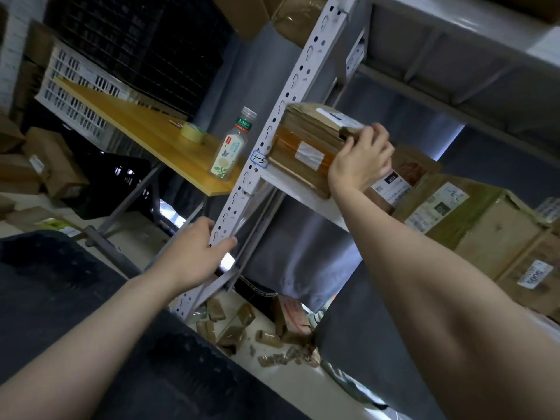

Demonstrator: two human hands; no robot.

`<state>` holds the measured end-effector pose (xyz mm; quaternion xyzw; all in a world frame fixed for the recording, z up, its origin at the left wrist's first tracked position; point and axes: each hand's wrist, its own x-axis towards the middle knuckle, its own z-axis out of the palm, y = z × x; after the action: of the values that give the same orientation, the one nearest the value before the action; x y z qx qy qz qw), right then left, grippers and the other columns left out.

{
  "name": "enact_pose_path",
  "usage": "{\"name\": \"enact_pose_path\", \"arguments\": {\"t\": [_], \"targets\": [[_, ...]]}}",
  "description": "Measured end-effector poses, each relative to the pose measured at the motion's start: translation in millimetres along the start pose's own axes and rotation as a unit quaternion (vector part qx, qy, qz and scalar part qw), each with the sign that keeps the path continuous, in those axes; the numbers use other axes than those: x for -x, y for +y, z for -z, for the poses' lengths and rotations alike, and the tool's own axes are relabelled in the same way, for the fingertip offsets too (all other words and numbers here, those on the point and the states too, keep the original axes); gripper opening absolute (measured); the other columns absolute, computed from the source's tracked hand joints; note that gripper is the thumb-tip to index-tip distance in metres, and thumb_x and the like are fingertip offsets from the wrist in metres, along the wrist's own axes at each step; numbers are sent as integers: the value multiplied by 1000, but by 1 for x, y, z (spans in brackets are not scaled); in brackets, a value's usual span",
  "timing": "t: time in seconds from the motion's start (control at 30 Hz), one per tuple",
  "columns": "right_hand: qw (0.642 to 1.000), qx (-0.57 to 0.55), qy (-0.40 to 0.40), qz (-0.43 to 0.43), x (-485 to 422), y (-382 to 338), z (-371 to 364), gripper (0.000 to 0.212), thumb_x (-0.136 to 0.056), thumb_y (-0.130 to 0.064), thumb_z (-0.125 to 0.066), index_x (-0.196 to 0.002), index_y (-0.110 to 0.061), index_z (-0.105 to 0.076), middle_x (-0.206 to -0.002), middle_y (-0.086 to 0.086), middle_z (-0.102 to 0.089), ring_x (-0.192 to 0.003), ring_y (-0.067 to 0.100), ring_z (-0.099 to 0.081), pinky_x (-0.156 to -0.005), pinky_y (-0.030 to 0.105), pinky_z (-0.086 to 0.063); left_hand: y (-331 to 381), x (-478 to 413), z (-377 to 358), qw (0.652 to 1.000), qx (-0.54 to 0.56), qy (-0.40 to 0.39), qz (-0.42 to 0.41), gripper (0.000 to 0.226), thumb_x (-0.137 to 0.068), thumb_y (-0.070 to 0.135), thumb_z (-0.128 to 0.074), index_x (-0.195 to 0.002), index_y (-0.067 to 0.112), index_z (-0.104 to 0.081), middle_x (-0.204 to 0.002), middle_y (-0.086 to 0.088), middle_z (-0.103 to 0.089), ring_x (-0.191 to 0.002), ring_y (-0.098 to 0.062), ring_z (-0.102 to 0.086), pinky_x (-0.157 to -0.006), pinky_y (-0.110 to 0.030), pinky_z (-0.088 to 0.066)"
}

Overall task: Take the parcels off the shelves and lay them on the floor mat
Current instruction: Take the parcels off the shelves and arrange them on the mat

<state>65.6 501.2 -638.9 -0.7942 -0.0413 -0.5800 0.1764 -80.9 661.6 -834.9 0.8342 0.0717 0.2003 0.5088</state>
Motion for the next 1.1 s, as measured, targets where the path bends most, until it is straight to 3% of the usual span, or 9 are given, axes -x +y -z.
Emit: {"name": "enact_pose_path", "arguments": {"t": [0.13,0.33,0.4,0.5,0.67,0.77,0.93,1.03,1.1], "targets": [[991,-76,-16,110,39,-26,28,24,-96,-24,-47,-113,-14,-61,-125,1,-61,-124,26,-47,-113,48,-25,-7,-2,23,961,239,19,136,43,-94,50,-55,-114,11,-55,-92,1,-62,-80,-14,-68,-58,-33,-56],[939,-213,-62,264,133,-81,72,25,-95,-21,-47,-95,-6,-67,-95,9,-68,-100,31,-62,-106,62,-33,-23,10,87,860,439,13,260,66,-86,66,-54,-127,14,-44,-114,-16,-56,-101,-36,-63,-65,-42,-57],[899,-262,-89,340,170,-103,80,30,-97,-21,-44,-93,-3,-69,-94,11,-69,-97,32,-64,-101,60,-38,-27,22,107,846,461,-3,269,72,-82,72,-53,-129,19,-42,-116,-19,-56,-105,-43,-61,-73,-50,-57],[835,-324,-151,419,223,-134,85,22,-94,-12,-49,-92,-1,-68,-91,13,-69,-91,33,-64,-89,48,-46,-44,49,138,849,438,-22,295,86,-74,85,-46,-132,22,-46,-118,-26,-61,-101,-50,-63,-68,-54,-59],[772,-383,-365,353,288,-181,90,12,-98,-11,-51,-97,-2,-60,-93,11,-63,-92,31,-57,-81,47,-44,-102,117,193,819,421,62,385,80,-77,83,-46,-116,16,-64,-112,-23,-67,-99,-43,-65,-77,-57,-57],[733,-417,-415,342,315,-205,92,14,-101,-17,-49,-98,-6,-56,-94,8,-63,-88,25,-57,-75,46,-46,-116,147,225,820,390,85,411,74,-77,78,-54,-109,12,-66,-102,-23,-69,-94,-44,-66,-74,-59,-58],[707,-428,-377,417,341,-239,92,24,-101,-28,-42,-98,-10,-58,-91,6,-64,-85,26,-59,-68,43,-49,-120,170,256,828,320,132,441,67,-84,69,-55,-120,13,-55,-110,-19,-61,-92,-40,-66,-63,-51,-60],[696,-417,-257,525,356,-261,89,15,-98,-20,-52,-92,-10,-62,-84,6,-65,-75,29,-59,-57,38,-47,-131,185,263,822,255,162,483,54,-94,61,-44,-114,12,-50,-97,-19,-57,-91,-40,-62,-60,-42,-58],[691,-375,-175,594,366,-272,81,4,-93,-14,-66,-90,-14,-62,-85,3,-68,-74,28,-59,-58,36,-43,-144,194,268,813,232,173,505,52,-95,59,-40,-113,10,-45,-98,-21,-56,-98,-43,-62,-71,-46,-59]]}}
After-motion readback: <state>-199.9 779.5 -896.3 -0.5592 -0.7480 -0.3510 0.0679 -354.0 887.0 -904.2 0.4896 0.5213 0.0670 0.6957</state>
